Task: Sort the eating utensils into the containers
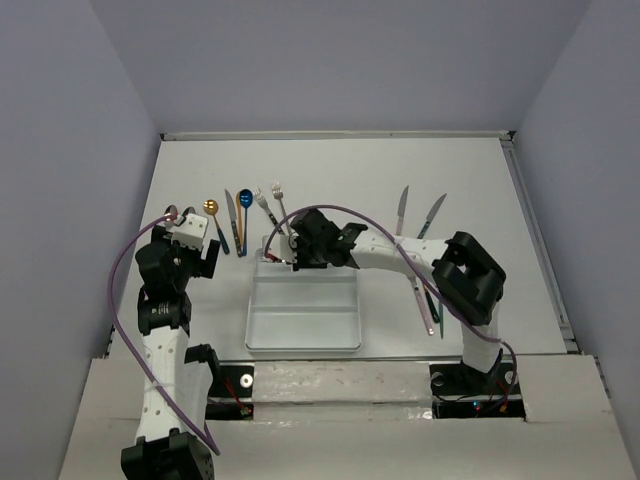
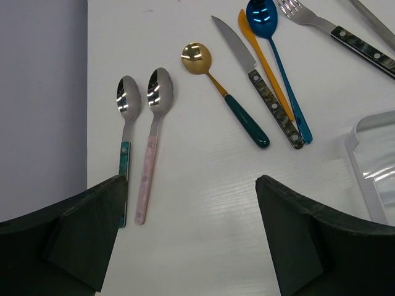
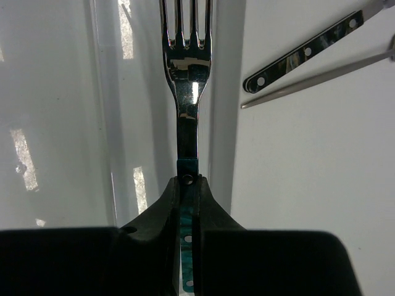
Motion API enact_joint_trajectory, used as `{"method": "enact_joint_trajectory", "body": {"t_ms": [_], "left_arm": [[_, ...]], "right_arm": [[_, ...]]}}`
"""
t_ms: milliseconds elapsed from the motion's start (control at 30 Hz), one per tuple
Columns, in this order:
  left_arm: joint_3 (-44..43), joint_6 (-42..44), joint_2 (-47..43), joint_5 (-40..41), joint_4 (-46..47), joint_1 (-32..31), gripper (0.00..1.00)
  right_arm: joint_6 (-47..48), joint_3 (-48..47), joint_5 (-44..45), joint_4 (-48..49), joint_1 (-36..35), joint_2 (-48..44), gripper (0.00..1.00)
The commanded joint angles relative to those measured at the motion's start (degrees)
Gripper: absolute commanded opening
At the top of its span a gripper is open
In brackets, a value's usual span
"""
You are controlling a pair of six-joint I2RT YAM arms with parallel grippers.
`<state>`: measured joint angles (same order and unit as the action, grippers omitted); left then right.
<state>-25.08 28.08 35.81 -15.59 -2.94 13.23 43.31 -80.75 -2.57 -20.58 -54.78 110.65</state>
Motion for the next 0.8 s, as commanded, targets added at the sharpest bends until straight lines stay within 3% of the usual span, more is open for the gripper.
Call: {"method": "enact_joint_trajectory", "body": {"t_ms": [0, 233, 467, 633, 767], "left_arm": [[0.65, -0.48, -0.13, 0.39, 1.53, 0.12, 0.99], [0.65, -0.65, -0.3, 0.74, 1.62, 0.12, 0.99], [0.56, -0.65, -0.13, 0.65, 1.62, 0.13, 0.99], [0.65, -0.65, -0.22, 0.74, 1.71, 0.13, 0.99], [0.65, -0.65, -0.3, 0.74, 1.62, 0.12, 0.99]], "right_arm": [[-1.29, -3.09, 0.9, 0.19, -0.59, 0.62, 0.0], [-4.37, -3.98, 2.22, -0.25, -0.59, 3.96, 0.1], [-7.89, -5.56, 2.22, -2.71, -1.11, 3.61, 0.43], [-11.75, -5.38, 5.73, -3.15, -1.11, 0.97, 0.46], [-21.38, -5.12, 9.32, -1.93, -1.11, -6.29, 0.45]]}}
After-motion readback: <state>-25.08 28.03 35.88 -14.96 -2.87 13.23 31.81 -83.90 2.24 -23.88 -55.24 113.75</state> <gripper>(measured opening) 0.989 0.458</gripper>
